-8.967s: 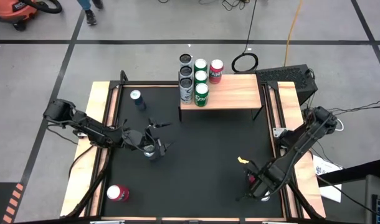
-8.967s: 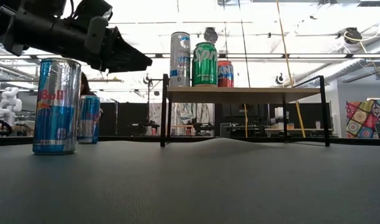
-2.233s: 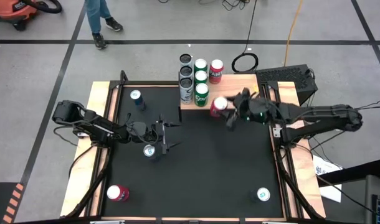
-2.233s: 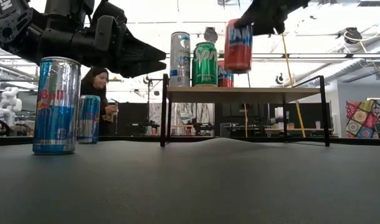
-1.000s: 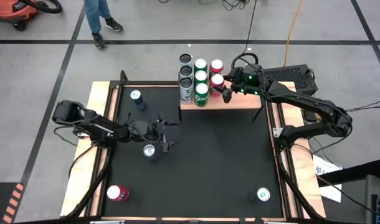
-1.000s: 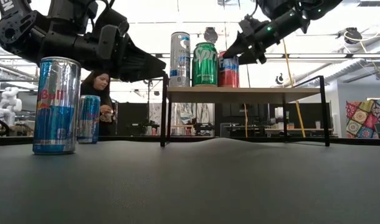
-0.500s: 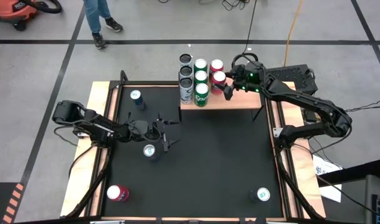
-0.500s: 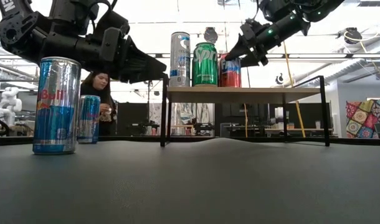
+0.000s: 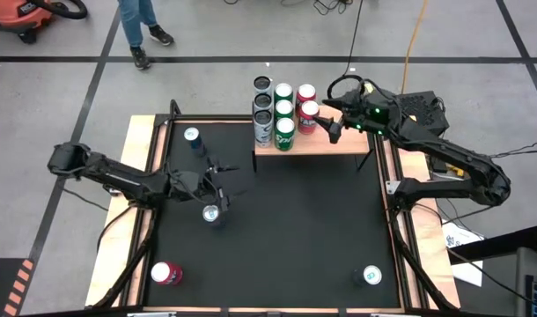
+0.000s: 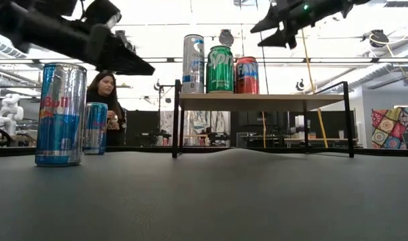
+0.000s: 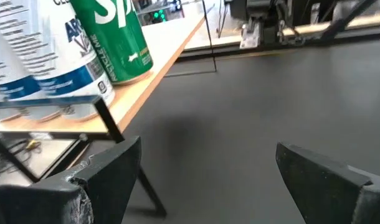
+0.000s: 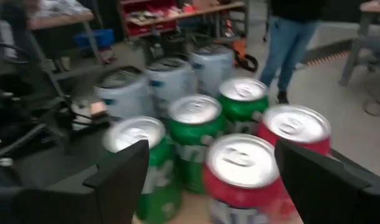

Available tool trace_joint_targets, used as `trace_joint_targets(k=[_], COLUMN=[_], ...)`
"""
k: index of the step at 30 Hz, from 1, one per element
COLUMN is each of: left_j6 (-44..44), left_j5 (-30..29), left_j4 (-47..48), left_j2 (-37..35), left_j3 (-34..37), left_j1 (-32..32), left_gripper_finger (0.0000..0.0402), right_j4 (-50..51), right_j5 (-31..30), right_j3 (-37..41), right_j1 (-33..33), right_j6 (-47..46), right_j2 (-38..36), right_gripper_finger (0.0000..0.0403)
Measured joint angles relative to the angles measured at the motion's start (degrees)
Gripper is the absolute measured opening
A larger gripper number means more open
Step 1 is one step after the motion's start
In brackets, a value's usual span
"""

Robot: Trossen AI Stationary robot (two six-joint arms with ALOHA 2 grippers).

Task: Place canned beverage on shelf
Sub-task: Put the red soda can on the shelf aligned with the other red soda can

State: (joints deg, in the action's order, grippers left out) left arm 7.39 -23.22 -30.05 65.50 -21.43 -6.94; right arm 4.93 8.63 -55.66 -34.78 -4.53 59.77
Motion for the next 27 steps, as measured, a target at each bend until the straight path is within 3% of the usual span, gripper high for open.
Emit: trace_joint_targets(k=[6,13,27], left_j6=[-2.27,-2.57,-5.75], left_j5=[-7.14,-13.55,-14.13], left_j4=[11.11,14.3,14.22], left_j2=[-6.46,-10.41,-14.7], left_j3=[0.0,0.0,0.02], left_j1=[-6.02,-10.15,-11.74], left_gripper_finger=[0.0372,0.0372,0.0372], right_j4=[-2.55,-18.49,-33.09], right_j5=[-7.88,-10.09,-10.31], right_j3=[3.79,12.06,14.64], right_j1=[8.79,18.75,28.18], right_j6=[-0.12,0.72,6.99], right_j2=[-3.43,-3.41,4.05], right_gripper_finger=[0.0331,0.0331,0.0331])
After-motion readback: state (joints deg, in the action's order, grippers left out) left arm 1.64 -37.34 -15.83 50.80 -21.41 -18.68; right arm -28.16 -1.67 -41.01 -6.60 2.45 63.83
